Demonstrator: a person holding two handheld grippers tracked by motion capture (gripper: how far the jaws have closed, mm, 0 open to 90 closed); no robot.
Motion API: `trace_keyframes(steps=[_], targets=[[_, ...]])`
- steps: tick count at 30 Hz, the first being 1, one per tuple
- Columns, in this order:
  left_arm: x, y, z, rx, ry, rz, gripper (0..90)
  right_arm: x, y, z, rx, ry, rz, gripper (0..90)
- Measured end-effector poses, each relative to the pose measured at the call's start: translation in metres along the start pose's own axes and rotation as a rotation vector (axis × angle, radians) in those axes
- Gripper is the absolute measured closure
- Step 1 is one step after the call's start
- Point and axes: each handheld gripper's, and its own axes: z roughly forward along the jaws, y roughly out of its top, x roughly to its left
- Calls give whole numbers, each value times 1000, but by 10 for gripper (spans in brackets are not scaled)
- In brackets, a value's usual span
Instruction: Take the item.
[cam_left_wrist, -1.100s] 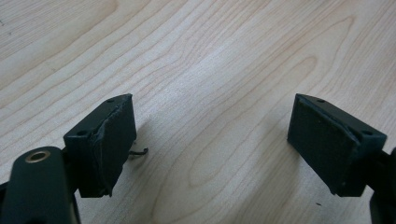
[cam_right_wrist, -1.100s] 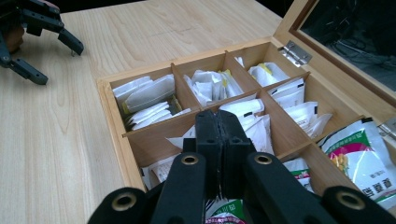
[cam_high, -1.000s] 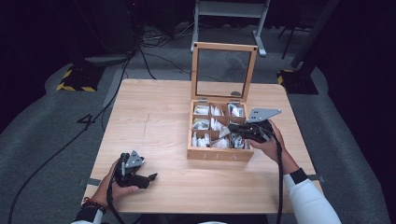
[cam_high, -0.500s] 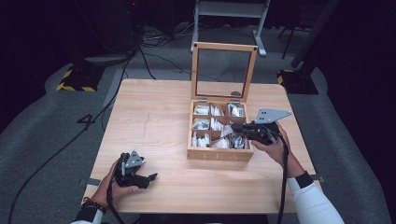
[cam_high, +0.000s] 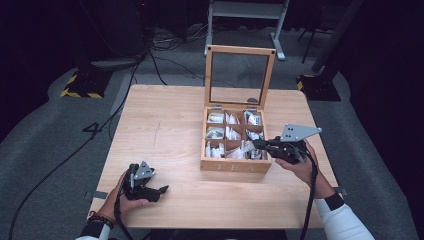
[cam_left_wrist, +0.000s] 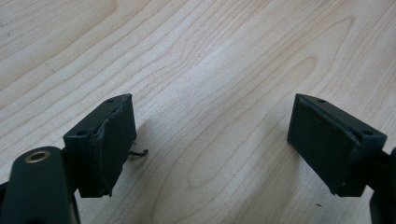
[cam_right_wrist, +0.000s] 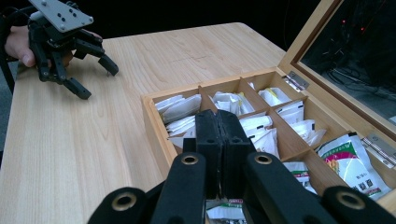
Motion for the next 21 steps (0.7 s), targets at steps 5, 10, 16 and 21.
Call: trace_keyframes(steps=[5,10,16,21], targets=[[0,0,0,0,0,1,159,5,-2,-5,-7,12,-3,887],[0,0,0,0,0,1,159,20,-7,-3,7,49,-26,887],[0,0,0,0,0,1,159,34,-15,5,31,87,-42,887],[0,0,0,0,0,1,159,45,-26,15,77,126,-53,887]])
